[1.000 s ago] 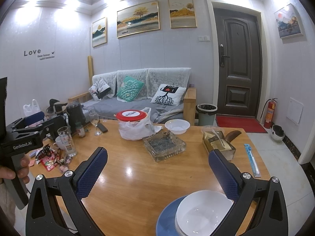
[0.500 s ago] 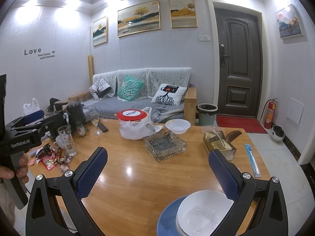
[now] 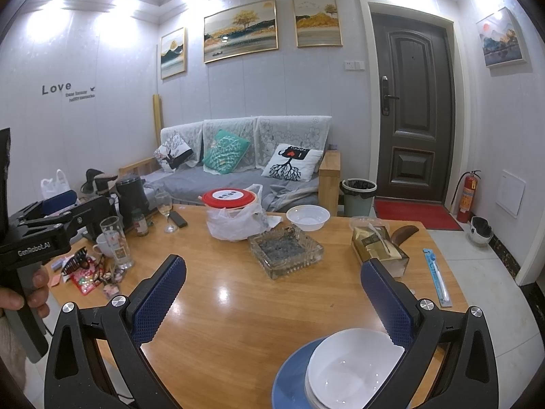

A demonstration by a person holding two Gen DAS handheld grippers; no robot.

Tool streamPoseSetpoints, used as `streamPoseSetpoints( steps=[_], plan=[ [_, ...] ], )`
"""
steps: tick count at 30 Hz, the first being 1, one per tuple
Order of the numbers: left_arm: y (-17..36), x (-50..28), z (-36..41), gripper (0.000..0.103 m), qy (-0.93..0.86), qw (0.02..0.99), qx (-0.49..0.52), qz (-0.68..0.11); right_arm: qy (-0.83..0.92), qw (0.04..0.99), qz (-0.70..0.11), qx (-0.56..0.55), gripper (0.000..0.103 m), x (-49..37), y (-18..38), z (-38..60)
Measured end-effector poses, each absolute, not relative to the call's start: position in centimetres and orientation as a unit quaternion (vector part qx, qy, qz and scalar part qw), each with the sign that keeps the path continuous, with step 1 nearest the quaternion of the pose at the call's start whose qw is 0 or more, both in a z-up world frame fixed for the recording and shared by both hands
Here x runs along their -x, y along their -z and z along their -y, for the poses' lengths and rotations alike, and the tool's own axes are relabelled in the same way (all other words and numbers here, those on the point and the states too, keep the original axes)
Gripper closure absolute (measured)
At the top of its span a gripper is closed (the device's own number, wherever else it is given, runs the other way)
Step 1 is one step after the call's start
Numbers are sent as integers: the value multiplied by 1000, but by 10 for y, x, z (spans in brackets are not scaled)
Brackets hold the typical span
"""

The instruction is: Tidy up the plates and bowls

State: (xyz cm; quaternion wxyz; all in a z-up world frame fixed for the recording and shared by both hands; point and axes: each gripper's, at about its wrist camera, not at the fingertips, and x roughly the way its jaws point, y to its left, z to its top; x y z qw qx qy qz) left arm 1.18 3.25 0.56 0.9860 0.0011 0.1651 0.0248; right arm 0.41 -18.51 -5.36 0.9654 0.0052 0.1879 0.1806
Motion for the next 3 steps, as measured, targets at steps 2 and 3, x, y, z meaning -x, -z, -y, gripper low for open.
streamPoseSetpoints(
  steps=[2, 3],
  plan=[
    [-5, -12, -31, 0, -26, 986, -2, -165, -182, 965, -188, -6, 1, -4, 54, 186],
    [-6, -12, -29, 0, -27, 986, -3, -164, -182, 965, -188, -5, 1, -4, 54, 186]
  ],
)
